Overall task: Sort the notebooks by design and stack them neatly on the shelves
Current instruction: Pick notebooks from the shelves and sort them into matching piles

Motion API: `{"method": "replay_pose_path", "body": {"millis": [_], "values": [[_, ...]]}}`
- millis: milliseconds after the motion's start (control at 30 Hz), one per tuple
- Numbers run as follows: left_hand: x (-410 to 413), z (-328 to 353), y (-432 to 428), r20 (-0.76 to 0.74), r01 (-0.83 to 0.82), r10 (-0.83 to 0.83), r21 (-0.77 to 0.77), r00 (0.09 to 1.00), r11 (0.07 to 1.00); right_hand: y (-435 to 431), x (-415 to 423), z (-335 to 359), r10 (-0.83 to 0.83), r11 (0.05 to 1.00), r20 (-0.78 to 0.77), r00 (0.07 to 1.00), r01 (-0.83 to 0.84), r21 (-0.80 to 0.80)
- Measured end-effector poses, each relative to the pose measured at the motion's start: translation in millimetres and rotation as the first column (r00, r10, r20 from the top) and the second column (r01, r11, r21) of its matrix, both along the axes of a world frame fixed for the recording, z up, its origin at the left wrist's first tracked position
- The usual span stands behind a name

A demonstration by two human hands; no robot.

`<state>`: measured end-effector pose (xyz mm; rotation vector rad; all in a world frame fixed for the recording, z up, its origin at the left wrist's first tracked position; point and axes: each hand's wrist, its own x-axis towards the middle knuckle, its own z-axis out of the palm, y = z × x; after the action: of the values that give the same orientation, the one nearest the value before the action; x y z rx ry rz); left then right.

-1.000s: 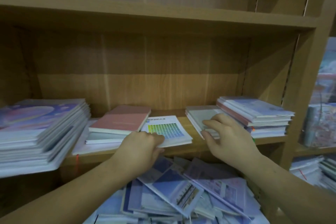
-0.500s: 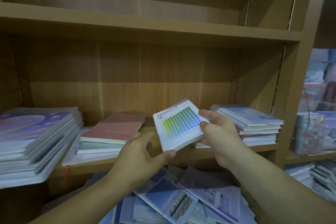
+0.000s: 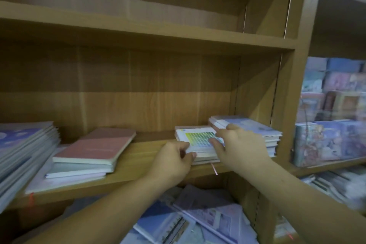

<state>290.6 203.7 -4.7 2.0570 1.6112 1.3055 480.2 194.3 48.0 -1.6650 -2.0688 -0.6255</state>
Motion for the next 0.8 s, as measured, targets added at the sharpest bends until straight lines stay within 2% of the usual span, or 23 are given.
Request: {"method": "replay_pose_path", "body": {"millis": [133,200,333,433,500,533,600,700,800], "values": [[-1,0,5,-0.039,-0.024,0.025,0.024,0.999,0.999,2,-7,-11,0.244,0.968,-0.027,0.969,-0.246,-0.055],[0,1,3,-0.026,-0.030,0.031,0.030,0.999,0.999,9,-8,-23,0.306,0.942,-0.079,0.949,-0.314,-0.116],[-10,-6,-14,0.013,0.066,-0.066,0.019,0.998,0.998,16,-4,-36,0.290,0.934,-0.142,0.946,-0.312,-0.173],[-40,-14,-47,-0.105,0.104,-0.098,0.056,0.990,0.993,21,-6,-32,0.253,0.946,-0.164,0.953,-0.280,-0.164],[-72,-9,-64,-0.182,0.001,0.024,0.138,0.983,0.990,19,-20,-31,0.247,0.961,-0.167,0.955,-0.263,-0.080],[-90,-5,-70,-0.219,-0.070,0.108,0.173,0.970,0.982,17,-30,-32,0.298,0.952,-0.200,0.933,-0.305,-0.005],[-127,5,-77,-0.253,-0.234,0.286,0.215,0.924,0.948,14,-59,-40,0.450,0.891,-0.316,0.835,-0.446,0.089],[-167,18,-88,-0.277,-0.414,0.439,0.147,0.855,0.898,12,-110,-54,0.547,0.786,-0.472,0.691,-0.618,0.007],[-191,20,-88,-0.341,-0.496,0.462,-0.015,0.819,0.868,12,-149,-61,0.518,0.713,-0.602,0.608,-0.696,-0.090]]}}
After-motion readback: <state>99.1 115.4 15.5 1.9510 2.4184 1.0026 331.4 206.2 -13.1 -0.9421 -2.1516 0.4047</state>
